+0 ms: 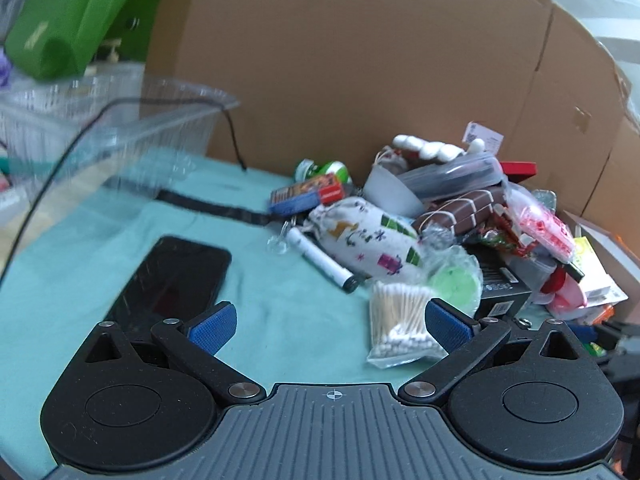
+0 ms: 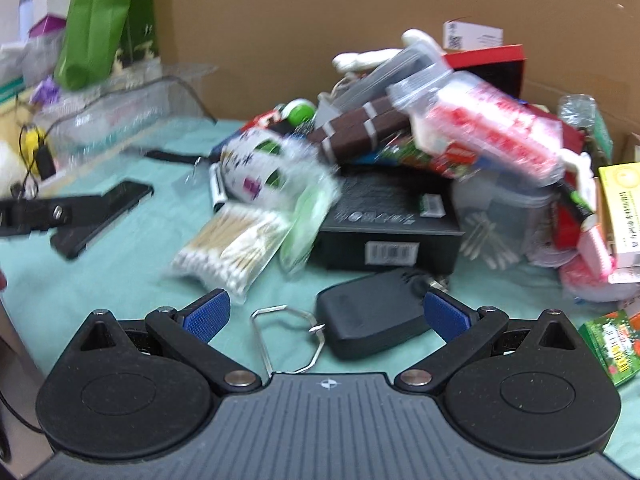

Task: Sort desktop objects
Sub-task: 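Lower the left gripper to the cotton swab bag while the right gripper lowers to the black remote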

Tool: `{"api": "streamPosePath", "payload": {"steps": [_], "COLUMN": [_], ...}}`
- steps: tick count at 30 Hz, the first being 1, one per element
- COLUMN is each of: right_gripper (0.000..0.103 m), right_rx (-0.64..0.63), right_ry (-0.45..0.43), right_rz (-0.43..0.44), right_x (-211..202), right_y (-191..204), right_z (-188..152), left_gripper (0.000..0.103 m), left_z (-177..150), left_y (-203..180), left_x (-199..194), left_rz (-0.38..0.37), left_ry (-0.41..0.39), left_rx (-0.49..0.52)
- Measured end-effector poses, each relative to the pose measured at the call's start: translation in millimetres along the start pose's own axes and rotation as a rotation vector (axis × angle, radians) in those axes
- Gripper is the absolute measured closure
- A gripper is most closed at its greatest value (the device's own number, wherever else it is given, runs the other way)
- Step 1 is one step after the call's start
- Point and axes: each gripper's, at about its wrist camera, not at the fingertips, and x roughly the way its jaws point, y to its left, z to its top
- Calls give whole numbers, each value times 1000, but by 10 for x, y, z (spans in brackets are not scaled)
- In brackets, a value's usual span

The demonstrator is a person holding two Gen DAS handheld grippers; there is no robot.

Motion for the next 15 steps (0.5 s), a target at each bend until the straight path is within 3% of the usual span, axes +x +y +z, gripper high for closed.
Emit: {"api": "streamPosePath", "payload": {"steps": [3,7,15], "right_gripper": [1,1,1], "right_rx": [-23,-40,23], "right_ry": [3,-19,-22], "right_rz": [12,15,-127], "right_x": [45,49,34], "right_y": [81,152,-87], "right_z": [-16,-9,-23], "left_gripper": [0,9,10], "left_z": [-4,16,56], "left_y": [40,-64,-383], "left_x": [47,147,574], "left_rz": [-50,-120,-191], "left_ry": [22,48,128], "left_rx": [-22,1,45]}}
